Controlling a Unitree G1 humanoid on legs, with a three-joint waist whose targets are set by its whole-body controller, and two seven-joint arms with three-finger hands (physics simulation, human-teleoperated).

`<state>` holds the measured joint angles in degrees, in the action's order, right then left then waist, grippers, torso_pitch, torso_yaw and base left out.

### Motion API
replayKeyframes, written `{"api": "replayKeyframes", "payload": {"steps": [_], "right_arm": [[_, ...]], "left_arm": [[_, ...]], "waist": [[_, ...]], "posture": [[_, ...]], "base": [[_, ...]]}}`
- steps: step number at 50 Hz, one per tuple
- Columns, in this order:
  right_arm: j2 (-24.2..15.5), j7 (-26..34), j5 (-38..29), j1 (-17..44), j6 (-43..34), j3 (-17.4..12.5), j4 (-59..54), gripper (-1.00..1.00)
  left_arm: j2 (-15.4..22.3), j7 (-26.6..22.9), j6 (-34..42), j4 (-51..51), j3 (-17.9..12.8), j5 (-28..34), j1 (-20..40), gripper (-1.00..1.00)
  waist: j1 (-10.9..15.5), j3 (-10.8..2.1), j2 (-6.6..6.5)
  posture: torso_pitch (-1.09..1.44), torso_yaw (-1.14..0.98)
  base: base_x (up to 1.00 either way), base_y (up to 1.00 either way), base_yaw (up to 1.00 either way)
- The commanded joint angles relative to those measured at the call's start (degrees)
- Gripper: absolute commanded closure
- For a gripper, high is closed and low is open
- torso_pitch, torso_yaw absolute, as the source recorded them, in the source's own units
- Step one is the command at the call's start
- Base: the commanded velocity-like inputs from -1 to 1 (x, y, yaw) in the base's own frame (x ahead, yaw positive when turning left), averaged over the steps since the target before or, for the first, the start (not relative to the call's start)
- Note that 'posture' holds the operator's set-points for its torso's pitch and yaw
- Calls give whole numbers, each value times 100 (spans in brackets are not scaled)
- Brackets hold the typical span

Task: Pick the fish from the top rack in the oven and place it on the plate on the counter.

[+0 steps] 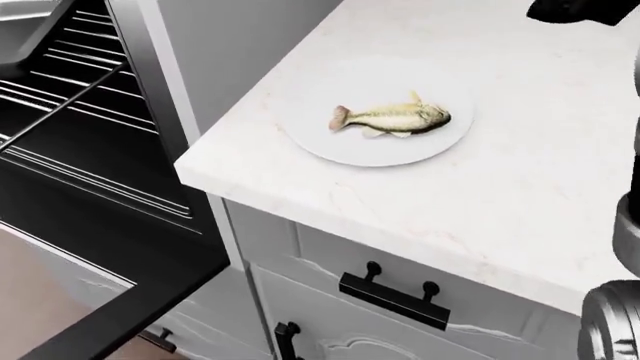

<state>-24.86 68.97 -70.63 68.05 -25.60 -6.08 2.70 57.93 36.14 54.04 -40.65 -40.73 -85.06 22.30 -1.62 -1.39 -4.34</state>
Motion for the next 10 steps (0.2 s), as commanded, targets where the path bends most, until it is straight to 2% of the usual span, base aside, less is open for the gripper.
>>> {"api": "replayKeyframes", "payload": {"steps": [1, 2, 3, 6, 9, 10], "right_arm": [[-164, 266, 27, -29, -68, -137, 528, -3], [-224, 322, 63, -133, -103, -191, 688, -10], [-317, 395, 115, -296, -155, -296, 930, -44], [-609, 611, 286, -545, -378, -529, 1494, -99], [-959, 870, 506, -808, -642, -769, 2104, -100], [-1096, 931, 637, -1007, -732, -935, 2367, -100]], "left_arm": [[158, -41, -211, 19, -246, -36, -8, -100], [184, -58, -235, 35, -310, -62, -59, -100], [201, -81, -256, 49, -374, -73, -117, -100], [249, -141, -275, 79, -690, -178, -322, -100], [296, -154, -294, 73, -956, -304, -498, -100], [302, -163, -292, 76, -1081, -351, -570, -100]], "waist": [[-4, -103, -4], [1, -100, 2], [5, -98, 7], [11, -105, 22], [14, -104, 35], [17, -99, 41]], "posture": [[-16, 0], [-16, 0], [-16, 0], [-16, 0], [-16, 0], [-16, 0]], "base": [[0, 0, 0], [0, 0, 0], [0, 0, 0], [0, 0, 0], [0, 0, 0], [0, 0, 0]]}}
